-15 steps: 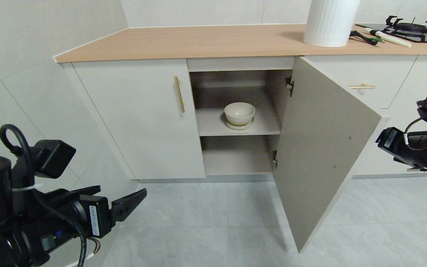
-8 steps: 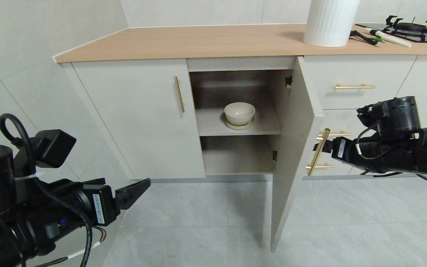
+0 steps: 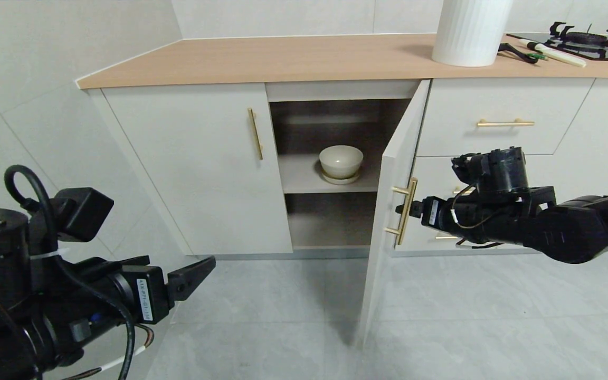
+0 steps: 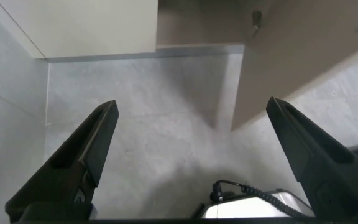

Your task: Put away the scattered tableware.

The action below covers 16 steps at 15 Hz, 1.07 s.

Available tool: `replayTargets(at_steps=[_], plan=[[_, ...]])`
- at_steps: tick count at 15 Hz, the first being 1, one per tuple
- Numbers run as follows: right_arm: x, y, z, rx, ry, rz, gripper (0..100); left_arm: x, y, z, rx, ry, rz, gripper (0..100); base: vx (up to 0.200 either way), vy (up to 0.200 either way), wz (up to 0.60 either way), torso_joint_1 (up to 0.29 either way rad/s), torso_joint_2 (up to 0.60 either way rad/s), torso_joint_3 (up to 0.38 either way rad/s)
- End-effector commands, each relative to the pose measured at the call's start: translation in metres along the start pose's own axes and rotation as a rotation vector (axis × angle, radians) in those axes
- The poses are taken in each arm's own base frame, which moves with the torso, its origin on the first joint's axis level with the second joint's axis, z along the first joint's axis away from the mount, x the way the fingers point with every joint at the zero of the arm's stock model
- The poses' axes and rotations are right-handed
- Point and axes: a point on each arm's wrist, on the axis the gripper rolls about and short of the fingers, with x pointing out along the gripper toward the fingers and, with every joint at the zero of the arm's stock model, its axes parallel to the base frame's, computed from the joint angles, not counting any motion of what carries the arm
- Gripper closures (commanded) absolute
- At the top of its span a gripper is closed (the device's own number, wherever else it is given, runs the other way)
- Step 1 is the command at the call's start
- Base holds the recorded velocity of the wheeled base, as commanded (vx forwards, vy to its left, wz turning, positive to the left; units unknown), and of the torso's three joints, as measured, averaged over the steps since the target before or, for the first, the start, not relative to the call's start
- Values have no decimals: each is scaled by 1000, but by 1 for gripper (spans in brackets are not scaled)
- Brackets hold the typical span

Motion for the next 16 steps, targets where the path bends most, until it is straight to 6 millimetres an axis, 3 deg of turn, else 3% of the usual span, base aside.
replayTargets(at_steps=[1, 5, 11, 16], plan=[[13, -4, -11, 20, 34, -10, 0, 2, -2, -3, 6, 17, -7, 0, 0, 0, 0, 0, 0, 0], [31, 7, -26, 58, 18, 39, 0, 1, -1, -3, 5, 14, -9, 0, 150, 0, 0, 1, 1, 5], [52, 12, -31, 118, -106, 71, 0, 6, -3, -4, 9, 30, -6, 0, 200, 0, 0, 3, 3, 1], [60, 16, -27, 160, -177, 102, 0, 7, -3, -5, 12, 33, 0, 0, 0, 0, 0, 0, 0, 0]])
